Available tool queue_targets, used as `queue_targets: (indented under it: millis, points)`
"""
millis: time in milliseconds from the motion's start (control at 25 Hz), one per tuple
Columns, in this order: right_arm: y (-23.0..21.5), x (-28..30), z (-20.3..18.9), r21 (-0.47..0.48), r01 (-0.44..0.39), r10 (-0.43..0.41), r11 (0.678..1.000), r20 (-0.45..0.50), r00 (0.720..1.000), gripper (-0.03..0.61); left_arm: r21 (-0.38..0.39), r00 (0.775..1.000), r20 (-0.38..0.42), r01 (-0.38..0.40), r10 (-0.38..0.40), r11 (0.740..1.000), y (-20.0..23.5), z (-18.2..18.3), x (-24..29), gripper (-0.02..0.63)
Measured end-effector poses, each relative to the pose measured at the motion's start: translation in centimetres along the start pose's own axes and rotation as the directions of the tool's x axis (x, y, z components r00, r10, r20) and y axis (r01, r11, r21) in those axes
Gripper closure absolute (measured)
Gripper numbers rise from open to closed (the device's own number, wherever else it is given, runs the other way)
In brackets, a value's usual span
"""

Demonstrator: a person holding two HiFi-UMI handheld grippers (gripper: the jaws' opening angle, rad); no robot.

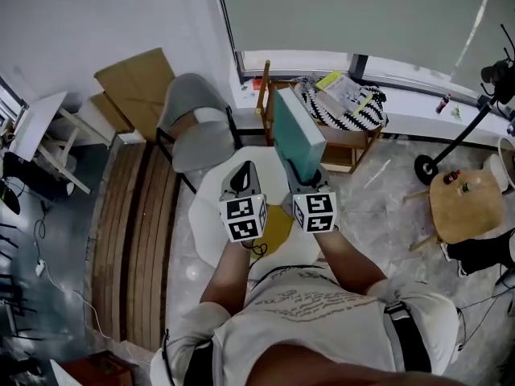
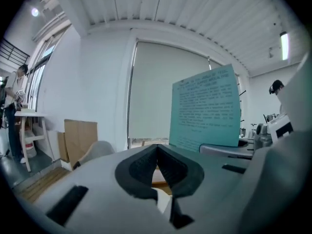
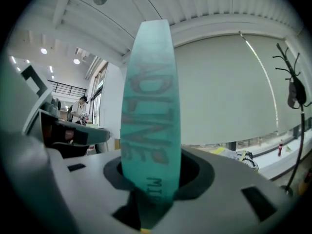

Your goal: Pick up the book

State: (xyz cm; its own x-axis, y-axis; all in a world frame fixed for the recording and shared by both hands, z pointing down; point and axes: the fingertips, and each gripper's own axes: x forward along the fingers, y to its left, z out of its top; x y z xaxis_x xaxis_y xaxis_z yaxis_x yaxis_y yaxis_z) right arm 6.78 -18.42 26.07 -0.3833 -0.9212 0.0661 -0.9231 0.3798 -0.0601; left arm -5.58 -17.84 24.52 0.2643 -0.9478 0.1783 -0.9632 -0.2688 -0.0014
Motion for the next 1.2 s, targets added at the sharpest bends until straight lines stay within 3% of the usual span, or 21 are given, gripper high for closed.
queue_targets:
  millis: [400, 760, 1200]
  points:
    - [-0.4, 0.6, 0.3, -0.002, 0.035, -0.035, 0.999, -0.033, 0.999, 0.414, 0.057, 1.000, 0.017, 0.013, -0.014, 0.998, -0.2, 1.3, 0.1, 0.595]
    - [0.2, 0.8, 1.7, -0.006, 0.021, -0.021, 1.000, -0.003, 1.000, 0.416, 0.055, 0.999, 0.020, 0.029, -0.030, 0.998, -1.4, 1.5, -0.8, 0.595]
    - [-0.1, 0.4, 0.7, -0.022, 0.023, -0.024, 0.999, -0.021, 1.000, 0.416, 0.056, 1.000, -0.011, 0.023, -0.022, 0.998, -1.5, 0.5, -1.5, 0.595]
